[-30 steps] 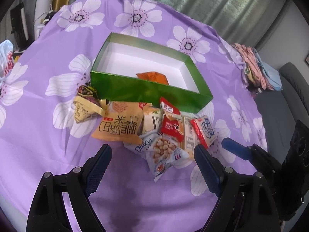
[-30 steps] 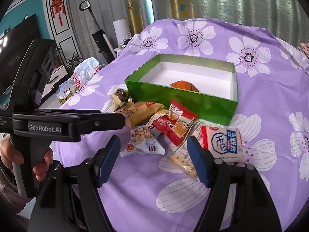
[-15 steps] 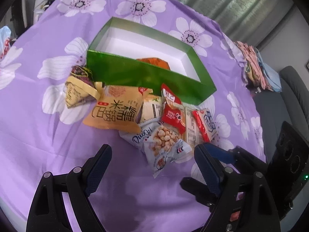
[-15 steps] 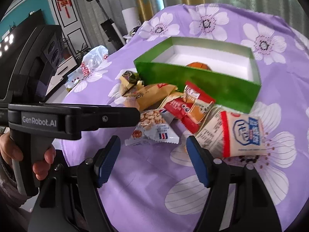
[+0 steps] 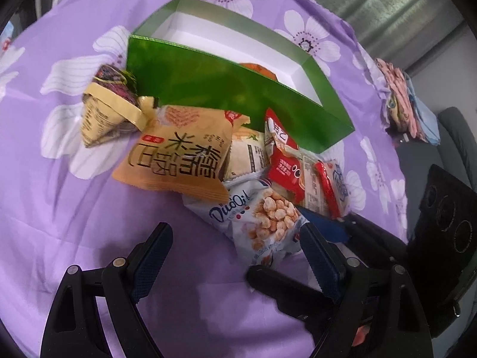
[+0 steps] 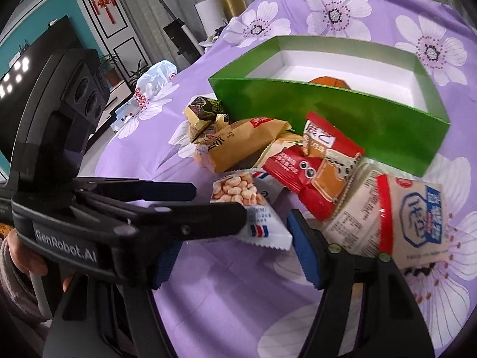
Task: Organize snacks
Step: 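Grasp the white peanut bag with the right gripper and lift it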
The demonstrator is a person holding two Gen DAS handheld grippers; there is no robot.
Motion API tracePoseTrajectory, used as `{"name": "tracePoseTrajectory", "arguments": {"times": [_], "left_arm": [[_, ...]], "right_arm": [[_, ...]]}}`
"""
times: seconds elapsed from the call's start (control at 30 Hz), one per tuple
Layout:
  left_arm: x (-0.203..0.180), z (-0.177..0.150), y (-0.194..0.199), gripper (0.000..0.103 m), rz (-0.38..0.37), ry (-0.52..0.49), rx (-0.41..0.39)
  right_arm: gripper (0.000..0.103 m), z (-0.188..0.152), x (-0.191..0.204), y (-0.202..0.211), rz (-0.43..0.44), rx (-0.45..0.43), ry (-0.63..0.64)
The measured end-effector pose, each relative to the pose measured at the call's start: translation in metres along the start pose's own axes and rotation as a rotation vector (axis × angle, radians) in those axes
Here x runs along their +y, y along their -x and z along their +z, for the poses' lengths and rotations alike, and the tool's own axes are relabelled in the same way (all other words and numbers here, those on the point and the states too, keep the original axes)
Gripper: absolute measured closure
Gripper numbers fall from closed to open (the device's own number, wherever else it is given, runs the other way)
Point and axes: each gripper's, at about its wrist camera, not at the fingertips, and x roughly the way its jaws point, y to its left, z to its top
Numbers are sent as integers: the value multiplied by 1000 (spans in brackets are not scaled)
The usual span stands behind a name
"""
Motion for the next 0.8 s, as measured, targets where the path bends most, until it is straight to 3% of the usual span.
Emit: {"name": "tracePoseTrajectory", "arguments": {"times": [0.17, 0.23, 0.37, 0.53, 0.8], "left_arm": [[1, 4, -4, 18, -27, 11, 2], [0, 6, -5, 30, -57, 10, 10], [-1, 5, -8, 31, -86, 8, 23], [0, 4, -6, 44, -139, 22, 25], [-8, -3, 7, 44, -162, -5, 9]], "right_arm": [[41, 2, 4, -12, 9, 25, 3], [46, 1, 6, -13, 6, 25, 2], [52, 1, 9, -15, -6, 27, -4], [55, -1, 13, -14, -28, 25, -1], [57, -8, 18, 0, -60, -7, -12]]}}
